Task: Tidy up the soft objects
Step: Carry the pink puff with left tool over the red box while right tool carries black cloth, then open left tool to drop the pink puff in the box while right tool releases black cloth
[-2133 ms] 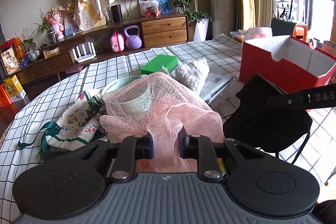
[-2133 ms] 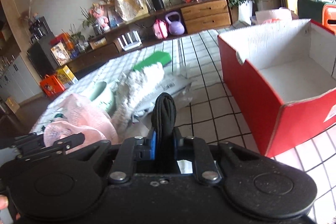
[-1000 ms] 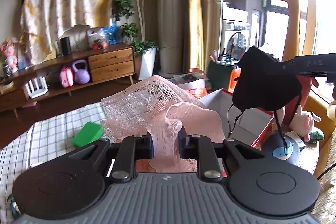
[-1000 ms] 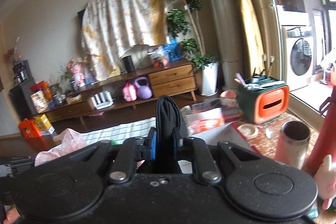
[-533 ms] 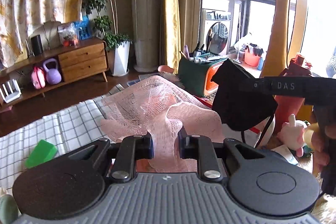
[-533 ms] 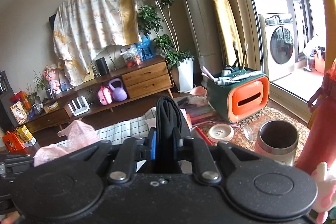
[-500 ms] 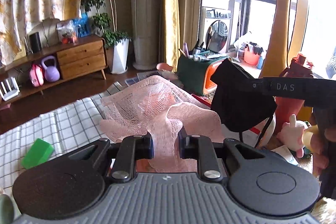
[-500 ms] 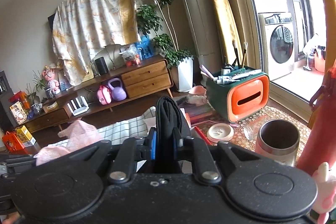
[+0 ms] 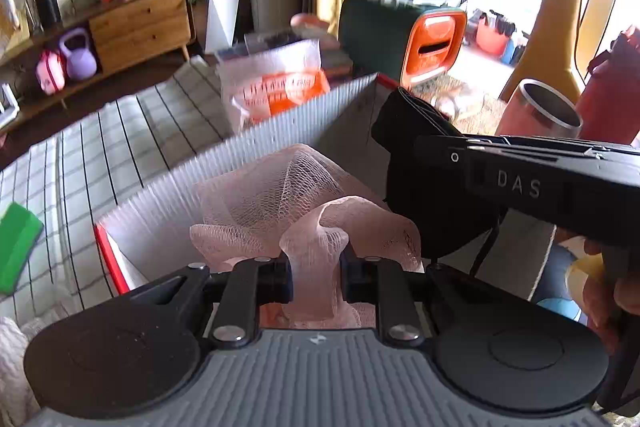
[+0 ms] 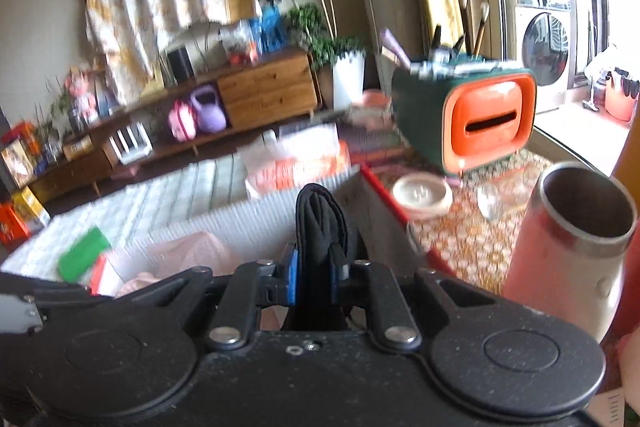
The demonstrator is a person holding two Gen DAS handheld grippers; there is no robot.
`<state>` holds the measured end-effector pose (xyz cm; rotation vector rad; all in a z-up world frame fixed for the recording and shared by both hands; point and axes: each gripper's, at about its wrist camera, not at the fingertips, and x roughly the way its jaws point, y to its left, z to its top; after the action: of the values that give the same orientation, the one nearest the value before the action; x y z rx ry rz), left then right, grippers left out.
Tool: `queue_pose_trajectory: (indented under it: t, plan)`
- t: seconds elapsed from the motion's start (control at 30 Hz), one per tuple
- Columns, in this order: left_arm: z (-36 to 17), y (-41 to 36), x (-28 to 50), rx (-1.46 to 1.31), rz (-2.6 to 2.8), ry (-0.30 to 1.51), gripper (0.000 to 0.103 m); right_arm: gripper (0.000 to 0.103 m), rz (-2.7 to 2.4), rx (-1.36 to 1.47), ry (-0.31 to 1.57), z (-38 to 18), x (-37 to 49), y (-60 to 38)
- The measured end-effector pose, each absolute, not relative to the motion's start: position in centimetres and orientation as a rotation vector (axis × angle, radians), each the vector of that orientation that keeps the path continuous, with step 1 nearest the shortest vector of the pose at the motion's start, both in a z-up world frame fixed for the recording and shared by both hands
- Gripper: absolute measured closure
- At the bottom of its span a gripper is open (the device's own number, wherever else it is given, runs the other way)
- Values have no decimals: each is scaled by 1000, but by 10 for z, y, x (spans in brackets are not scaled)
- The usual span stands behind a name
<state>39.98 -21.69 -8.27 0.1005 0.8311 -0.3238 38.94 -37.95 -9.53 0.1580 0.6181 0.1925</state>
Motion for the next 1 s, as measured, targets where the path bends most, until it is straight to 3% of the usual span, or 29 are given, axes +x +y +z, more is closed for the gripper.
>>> queue_pose_trajectory:
  t: [0.43, 0.7, 0.93, 1.0]
  plan:
    - [-120, -228, 414, 135, -340, 1007, 83, 82, 205, 107, 766, -119, 387, -366]
    - [-118, -229, 412, 144, -338, 1016, 74, 71, 183, 147, 766, -114, 383, -374]
    - [-109, -222, 406, 104, -332, 1007, 74, 61, 181, 163, 753, -97, 375, -378]
    - [-105, -221, 403, 104, -334, 993, 71, 55, 184, 151, 741, -90, 370, -377]
